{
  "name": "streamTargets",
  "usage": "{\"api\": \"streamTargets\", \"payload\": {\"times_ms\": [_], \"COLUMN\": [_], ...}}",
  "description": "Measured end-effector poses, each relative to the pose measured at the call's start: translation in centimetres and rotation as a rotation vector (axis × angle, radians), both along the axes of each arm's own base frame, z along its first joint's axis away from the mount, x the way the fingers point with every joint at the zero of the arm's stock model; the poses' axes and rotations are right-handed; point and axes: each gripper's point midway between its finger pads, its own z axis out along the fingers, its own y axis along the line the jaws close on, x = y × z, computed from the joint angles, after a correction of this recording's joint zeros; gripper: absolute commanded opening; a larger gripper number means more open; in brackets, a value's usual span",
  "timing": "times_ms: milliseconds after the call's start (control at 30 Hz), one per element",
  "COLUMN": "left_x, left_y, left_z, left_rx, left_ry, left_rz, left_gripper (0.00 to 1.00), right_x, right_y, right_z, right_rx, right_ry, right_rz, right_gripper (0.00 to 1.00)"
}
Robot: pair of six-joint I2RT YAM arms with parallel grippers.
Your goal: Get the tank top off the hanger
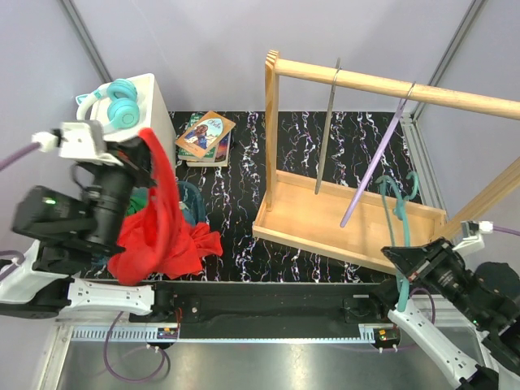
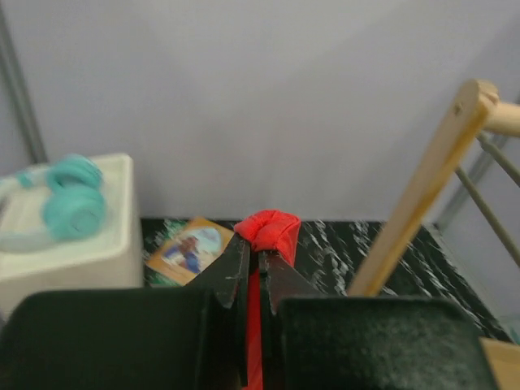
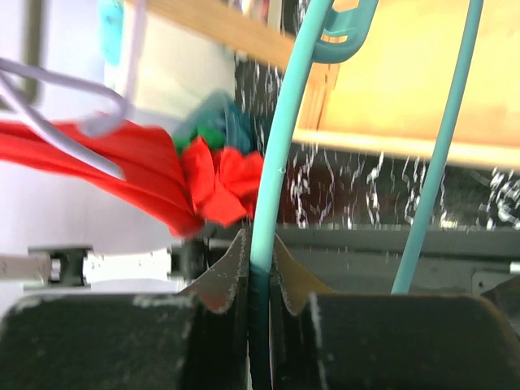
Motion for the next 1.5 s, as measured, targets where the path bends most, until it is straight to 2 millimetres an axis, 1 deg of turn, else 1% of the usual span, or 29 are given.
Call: {"api": "streamTargets", "payload": {"times_ms": [67, 133, 267, 333, 367, 433, 467, 533, 600, 667, 767, 867, 900, 967, 1000, 1100, 1200, 1267, 1333, 1367, 1467, 1500], "left_x": [0.1, 0.3, 2.4, 3.3, 3.5, 3.8, 3.8, 4.0, 4.2, 4.2, 4.1, 3.4, 2.7, 1.8, 1.3, -0.5, -2.2, -3.0, -3.3, -3.4, -3.5, -3.6], "left_y": [-2.1, -3.8, -7.4, -9.1, -9.7, -11.0, -11.3, -11.0, -10.3, -9.6, -8.2, -6.5, -5.8, -4.5, -3.8, -1.9, -0.7, -0.2, 0.0, 0.1, 0.4, 0.6], "left_z": [-2.8, -4.7, -8.7, -11.4, -12.7, -15.8, -17.1, -19.0, -20.1, -20.8, -22.0, -23.9, -25.0, -26.2, -27.0, -29.0, -30.9, -32.2, -33.0, -33.2, -33.5, -33.6], "left_rx": [-0.015, -0.035, -0.081, -0.097, -0.098, -0.101, -0.108, -0.134, -0.185, -0.244, -0.324, -0.396, -0.418, -0.461, -0.484, -0.551, -0.609, -0.638, -0.651, -0.654, -0.66, -0.659], "left_ry": [0.064, 0.106, 0.223, 0.307, 0.346, 0.447, 0.494, 0.575, 0.637, 0.687, 0.752, 0.823, 0.853, 0.883, 0.897, 0.93, 0.961, 0.986, 1.007, 1.014, 1.018, 1.019], "left_rz": [-0.039, -0.077, -0.132, -0.165, -0.179, -0.211, -0.221, -0.214, -0.197, -0.182, -0.149, -0.086, -0.061, -0.013, 0.012, 0.081, 0.13, 0.162, 0.184, 0.194, 0.22, 0.234], "left_gripper": [0.0, 0.0, 0.0, 0.0, 0.0, 0.0, 0.0, 0.0, 0.0, 0.0, 0.0, 0.01, 0.01, 0.01, 0.02, 0.04, 0.14, 0.18, 0.22, 0.26, 0.31, 0.41], "right_x": [0.1, 0.1, 0.6, 0.9, 1.0, 1.3, 1.5, 1.8, 2.1, 2.7, 4.2, 6.2, 6.9, 8.0, 8.5, 9.1, 9.5, 9.6, 9.8, 9.9, 10.2, 10.4], "right_y": [-1.0, -1.7, -3.2, -3.8, -4.1, -4.6, -4.9, -5.1, -5.1, -5.0, -4.2, -3.0, -2.5, -1.8, -1.5, -1.1, -0.8, -0.7, -0.5, -0.4, -0.2, -0.1], "right_z": [1.3, 2.7, 6.2, 8.2, 9.0, 11.4, 12.7, 15.4, 17.5, 18.8, 19.1, 18.4, 18.0, 17.2, 16.5, 15.2, 14.8, 14.5, 14.4, 14.3, 13.9, 13.8], "right_rx": [0.003, 0.003, -0.021, -0.041, -0.05, -0.072, -0.081, -0.089, -0.095, -0.105, -0.136, -0.173, -0.187, -0.206, -0.22, -0.241, -0.237, -0.233, -0.231, -0.231, -0.234, -0.236], "right_ry": [-0.034, -0.062, -0.134, -0.179, -0.197, -0.25, -0.279, -0.34, -0.382, -0.4, -0.375, -0.329, -0.312, -0.288, -0.27, -0.236, -0.226, -0.216, -0.207, -0.202, -0.188, -0.182], "right_rz": [-0.044, -0.078, -0.145, -0.17, -0.179, -0.2, -0.211, -0.223, -0.232, -0.238, -0.241, -0.231, -0.227, -0.222, -0.218, -0.213, -0.214, -0.214, -0.213, -0.212, -0.212, -0.211], "right_gripper": [0.0, 0.0, 0.0, 0.0, 0.0, 0.0, 0.0, 0.0, 0.0, 0.0, 0.0, 0.0, 0.0, 0.0, 0.0, 0.0, 0.0, 0.0, 0.0, 0.0, 0.0, 0.0]}}
